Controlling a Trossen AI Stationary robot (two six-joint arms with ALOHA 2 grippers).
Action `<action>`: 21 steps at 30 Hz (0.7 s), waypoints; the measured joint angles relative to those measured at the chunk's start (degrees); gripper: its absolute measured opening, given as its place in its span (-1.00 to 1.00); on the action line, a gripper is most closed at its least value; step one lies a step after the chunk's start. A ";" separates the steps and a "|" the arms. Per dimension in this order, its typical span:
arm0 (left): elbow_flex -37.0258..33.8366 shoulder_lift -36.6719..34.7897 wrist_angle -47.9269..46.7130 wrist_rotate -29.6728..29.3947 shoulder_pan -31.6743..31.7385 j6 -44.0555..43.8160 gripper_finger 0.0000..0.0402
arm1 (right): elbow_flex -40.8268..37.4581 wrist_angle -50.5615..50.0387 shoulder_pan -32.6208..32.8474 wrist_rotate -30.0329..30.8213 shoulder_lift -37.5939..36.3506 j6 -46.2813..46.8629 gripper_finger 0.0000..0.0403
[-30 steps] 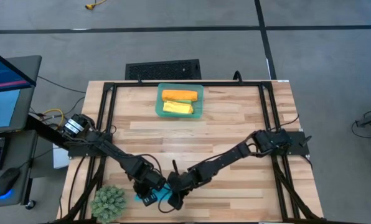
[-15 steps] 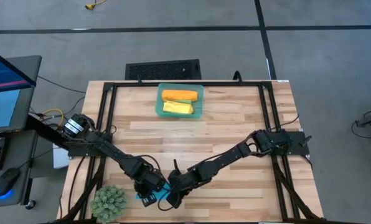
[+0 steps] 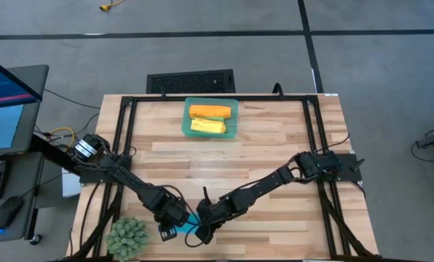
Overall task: Roll microfiber towels into tight, uniform cylinder then place into a basket
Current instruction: Fold the blue towel
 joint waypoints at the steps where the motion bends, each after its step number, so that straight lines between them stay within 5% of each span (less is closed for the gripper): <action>1: 0.00 0.00 -0.44 0.45 0.00 1.93 -0.20 | 0.00 0.00 0.00 0.02 0.00 -0.08 -0.85; 11: 0.00 -0.23 -2.03 -5.25 -2.42 8.94 -0.13 | -0.02 0.04 -0.02 0.35 0.00 -1.18 -0.86; 21: 0.07 -8.68 -6.44 -17.56 -8.37 3.61 -0.20 | -0.04 0.11 -0.04 0.17 0.01 -1.04 -0.87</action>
